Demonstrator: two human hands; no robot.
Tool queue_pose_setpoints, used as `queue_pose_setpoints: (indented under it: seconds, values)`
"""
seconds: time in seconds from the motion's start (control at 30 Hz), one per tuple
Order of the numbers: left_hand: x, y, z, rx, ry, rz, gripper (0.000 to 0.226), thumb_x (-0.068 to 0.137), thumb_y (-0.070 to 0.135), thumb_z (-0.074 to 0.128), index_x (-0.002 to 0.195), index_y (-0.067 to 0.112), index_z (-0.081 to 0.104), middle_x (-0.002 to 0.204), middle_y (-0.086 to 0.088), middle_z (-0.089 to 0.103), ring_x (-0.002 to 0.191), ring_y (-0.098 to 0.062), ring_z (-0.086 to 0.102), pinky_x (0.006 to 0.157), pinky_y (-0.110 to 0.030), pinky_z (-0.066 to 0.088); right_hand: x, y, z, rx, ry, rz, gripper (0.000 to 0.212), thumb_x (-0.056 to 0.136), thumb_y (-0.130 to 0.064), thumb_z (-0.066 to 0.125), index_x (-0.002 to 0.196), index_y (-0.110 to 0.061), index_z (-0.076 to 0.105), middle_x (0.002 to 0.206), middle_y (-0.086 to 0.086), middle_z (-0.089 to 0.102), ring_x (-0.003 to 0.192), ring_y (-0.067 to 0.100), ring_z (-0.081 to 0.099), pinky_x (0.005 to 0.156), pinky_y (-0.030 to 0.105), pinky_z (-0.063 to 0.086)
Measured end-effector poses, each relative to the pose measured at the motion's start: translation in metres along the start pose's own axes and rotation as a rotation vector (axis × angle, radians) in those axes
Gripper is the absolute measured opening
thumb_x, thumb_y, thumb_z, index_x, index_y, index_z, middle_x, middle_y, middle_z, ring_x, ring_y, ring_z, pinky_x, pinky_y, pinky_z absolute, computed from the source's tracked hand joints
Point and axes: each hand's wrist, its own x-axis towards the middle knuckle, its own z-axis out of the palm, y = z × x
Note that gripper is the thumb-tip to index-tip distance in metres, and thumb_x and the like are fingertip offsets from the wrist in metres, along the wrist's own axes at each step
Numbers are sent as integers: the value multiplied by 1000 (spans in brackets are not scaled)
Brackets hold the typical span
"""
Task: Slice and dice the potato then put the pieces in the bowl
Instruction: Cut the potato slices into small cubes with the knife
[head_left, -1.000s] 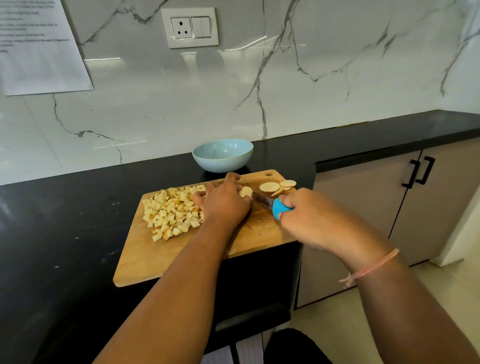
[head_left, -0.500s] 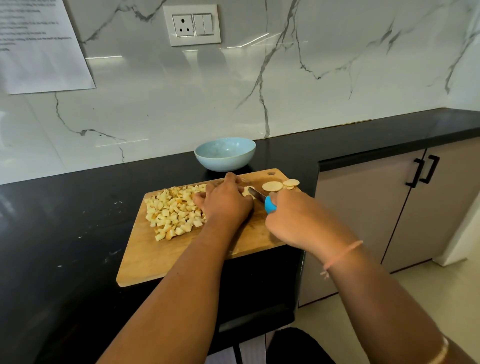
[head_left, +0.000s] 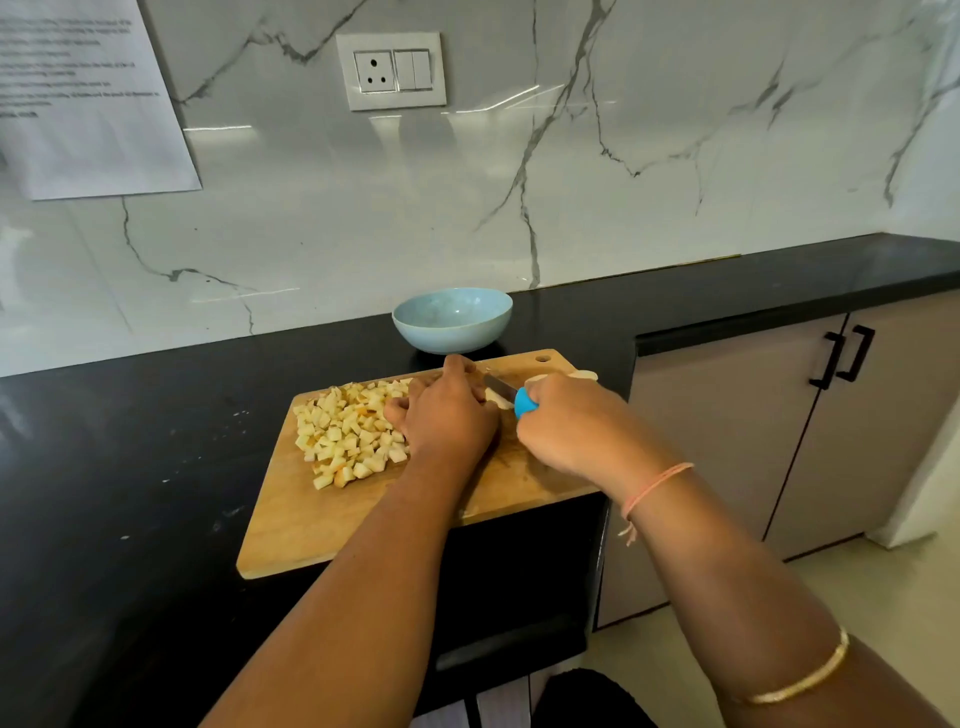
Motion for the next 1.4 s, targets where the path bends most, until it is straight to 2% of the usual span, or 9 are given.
queue_pose_setpoints:
  seconds: [0.3, 0.4, 0.5, 0.63, 0.77, 0.9, 1.1, 1.27, 1.4]
  values:
    - [-2, 4, 0, 136, 16, 27, 39, 86, 30, 53, 124, 28, 45, 112, 1, 64, 124, -23, 41, 101, -46, 23, -11, 6, 7, -44, -29, -7, 39, 94, -21, 44, 133, -18, 48, 88, -4, 46, 90, 17, 50, 89, 36, 49]
    - [-2, 3, 1, 119, 20, 24, 38, 87, 31, 54, 124, 28, 45, 110, 4, 66, 125, -22, 41, 99, -45, 23, -22, 12, 3, -19, -39, 9, 41, 94, -18, 44, 135, -18, 46, 94, -2, 49, 89, 15, 48, 91, 34, 47]
    - [-2, 3, 1, 93, 26, 21, 37, 88, 28, 54, 124, 29, 46, 109, 7, 66, 125, -21, 41, 99, -45, 22, -31, 19, -1, 15, -56, 7, 41, 95, -19, 45, 136, -19, 44, 82, -9, 41, 80, 11, 45, 88, 31, 47]
    - [-4, 3, 0, 88, 30, 39, 39, 87, 27, 55, 124, 29, 46, 109, 6, 65, 124, -21, 41, 102, -46, 21, -35, 24, -12, 10, -73, 21, 40, 93, -20, 47, 132, -17, 49, 103, 0, 56, 94, 16, 54, 92, 35, 49]
    - [-7, 9, 0, 201, 0, 70, 51, 85, 46, 54, 130, 26, 41, 118, 1, 63, 129, -25, 38, 106, -50, 21, -27, 31, -17, 52, 3, 66, 35, 91, -17, 47, 125, -16, 54, 99, 4, 57, 90, 19, 55, 82, 34, 48]
    - [-10, 19, 3, 264, -12, 99, 63, 85, 62, 45, 135, 23, 38, 121, -2, 62, 130, -28, 37, 108, -53, 18, -17, 33, -9, 72, -25, 88, 35, 90, -15, 48, 125, -13, 55, 97, 5, 57, 89, 19, 56, 88, 36, 51]
    - [-10, 18, 0, 193, -34, 62, 57, 85, 49, 55, 133, 25, 37, 119, 1, 62, 131, -25, 36, 102, -48, 21, -11, 39, 0, 208, -48, 84, 32, 92, -15, 47, 123, -14, 53, 85, 7, 53, 67, 17, 49, 60, 31, 40]
    - [-4, 13, -5, 99, -95, 30, 57, 83, 35, 61, 134, 27, 36, 122, 3, 60, 133, -23, 35, 104, -48, 21, -14, 38, 3, 239, -59, 64, 23, 92, -17, 48, 113, -15, 54, 80, 5, 51, 71, 19, 51, 61, 31, 41]
    - [0, 10, -7, 69, -189, 35, 59, 84, 31, 60, 137, 29, 34, 131, 3, 55, 137, -24, 29, 111, -52, 15, -17, 35, 7, 255, -77, 27, 28, 93, -19, 48, 122, -17, 51, 83, 2, 50, 70, 14, 48, 59, 26, 38]
